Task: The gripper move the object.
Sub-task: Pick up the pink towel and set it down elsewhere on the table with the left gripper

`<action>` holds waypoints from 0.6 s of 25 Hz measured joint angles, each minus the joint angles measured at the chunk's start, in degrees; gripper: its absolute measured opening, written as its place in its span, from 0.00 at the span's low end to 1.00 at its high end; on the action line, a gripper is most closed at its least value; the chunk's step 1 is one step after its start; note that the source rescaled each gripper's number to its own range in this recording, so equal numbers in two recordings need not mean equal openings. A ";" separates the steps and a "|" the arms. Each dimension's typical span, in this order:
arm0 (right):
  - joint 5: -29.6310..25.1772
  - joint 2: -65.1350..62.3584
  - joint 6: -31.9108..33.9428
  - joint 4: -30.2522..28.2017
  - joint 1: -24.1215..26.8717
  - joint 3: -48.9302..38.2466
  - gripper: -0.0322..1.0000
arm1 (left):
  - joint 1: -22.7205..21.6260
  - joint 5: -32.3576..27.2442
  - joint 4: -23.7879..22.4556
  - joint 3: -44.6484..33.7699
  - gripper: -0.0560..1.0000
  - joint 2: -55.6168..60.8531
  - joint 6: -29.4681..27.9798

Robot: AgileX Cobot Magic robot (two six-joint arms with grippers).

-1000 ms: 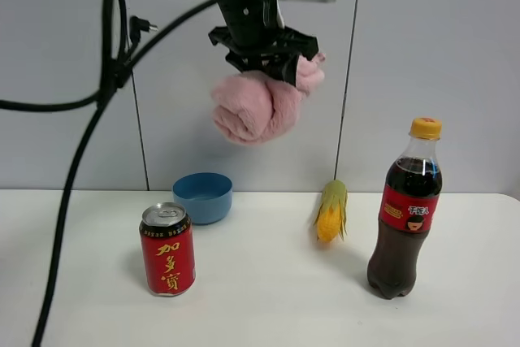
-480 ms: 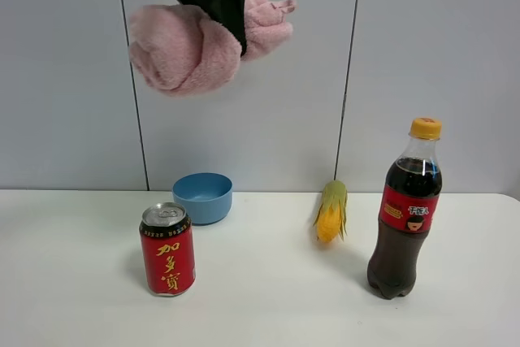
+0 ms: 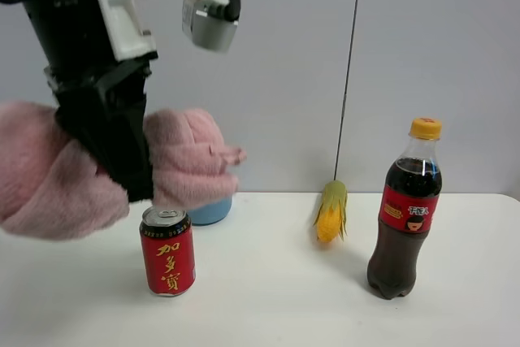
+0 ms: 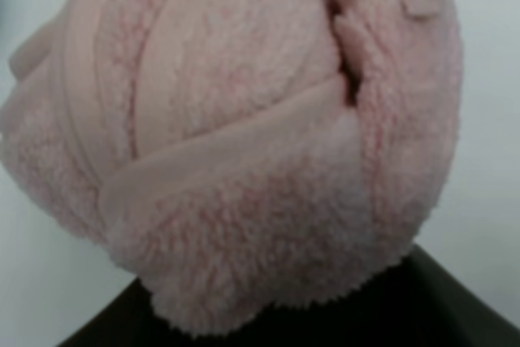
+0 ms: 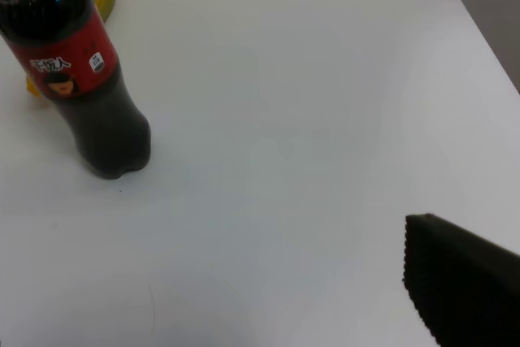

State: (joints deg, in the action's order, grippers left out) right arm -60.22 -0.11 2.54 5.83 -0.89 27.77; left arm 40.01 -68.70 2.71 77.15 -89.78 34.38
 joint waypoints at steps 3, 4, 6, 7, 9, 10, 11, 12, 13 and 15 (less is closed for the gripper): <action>0.00 0.00 0.00 0.00 0.00 0.00 1.00 | 2.38 7.06 1.47 -6.44 0.06 0.56 4.13; 0.00 0.00 0.00 0.00 0.00 0.00 1.00 | 3.00 10.18 1.47 -8.63 0.06 0.56 5.66; 0.00 0.00 0.00 0.00 0.00 0.00 1.00 | 3.59 16.19 1.47 -12.44 0.06 0.61 10.28; 0.00 0.00 0.00 0.00 0.00 0.00 1.00 | 3.66 19.44 1.53 -14.44 0.06 0.61 12.79; 0.00 0.00 0.00 0.00 0.00 0.00 1.00 | 3.66 24.73 1.52 -17.76 0.06 0.61 17.40; 0.00 0.00 0.00 0.00 0.00 0.00 1.00 | 3.66 27.00 1.52 -19.35 0.06 0.61 19.82; 0.00 0.00 0.00 0.00 0.00 0.00 1.00 | 3.66 28.78 1.52 -20.71 0.06 0.35 22.09; 0.00 0.00 0.00 0.00 0.00 0.00 1.00 | 3.66 30.07 1.60 -21.60 0.06 -0.03 23.74; 0.00 0.00 0.00 0.00 0.00 0.00 1.00 | 3.66 30.75 1.75 -22.45 0.06 -0.50 25.34; 0.00 0.00 0.00 0.00 0.00 0.00 1.00 | 3.66 32.31 1.77 -23.19 0.06 -2.02 27.37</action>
State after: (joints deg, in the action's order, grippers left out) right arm -60.22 -0.11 2.54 5.83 -0.89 27.77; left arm 43.67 -36.39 4.48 53.96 -91.80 61.74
